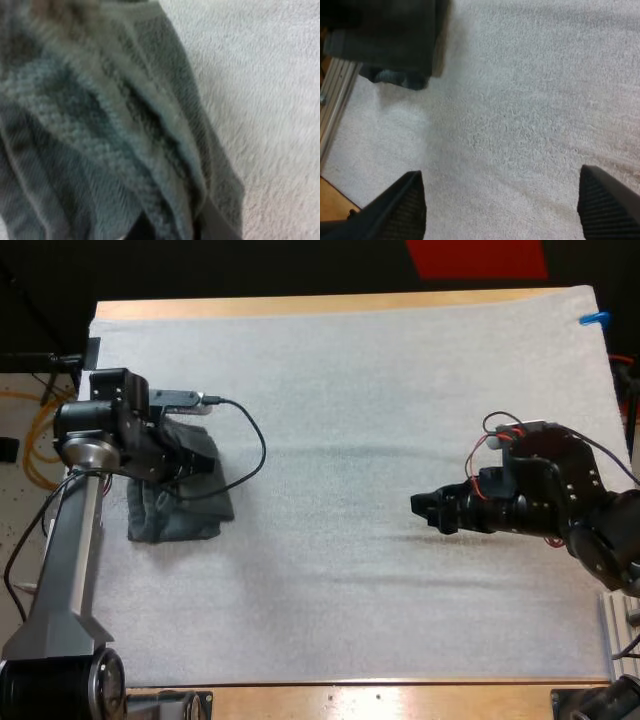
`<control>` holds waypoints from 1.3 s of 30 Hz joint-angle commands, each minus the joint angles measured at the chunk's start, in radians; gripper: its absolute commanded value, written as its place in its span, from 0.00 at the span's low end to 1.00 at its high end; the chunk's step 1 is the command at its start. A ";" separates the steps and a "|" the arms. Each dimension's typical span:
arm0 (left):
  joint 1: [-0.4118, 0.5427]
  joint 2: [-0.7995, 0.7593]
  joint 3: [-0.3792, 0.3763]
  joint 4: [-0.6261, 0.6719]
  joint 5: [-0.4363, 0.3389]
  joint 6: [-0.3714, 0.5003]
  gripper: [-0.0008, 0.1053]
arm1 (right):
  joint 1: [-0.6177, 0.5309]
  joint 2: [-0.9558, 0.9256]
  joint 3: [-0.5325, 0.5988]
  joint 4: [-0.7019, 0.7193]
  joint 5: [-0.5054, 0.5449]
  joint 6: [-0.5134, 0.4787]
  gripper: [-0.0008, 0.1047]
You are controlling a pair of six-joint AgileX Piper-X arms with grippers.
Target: Pick towel from pile fold and stack
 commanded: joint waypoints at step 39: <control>0.087 0.119 0.001 -0.016 -0.231 0.092 0.39 | 0.002 -0.001 -0.001 -0.095 -0.098 0.024 0.60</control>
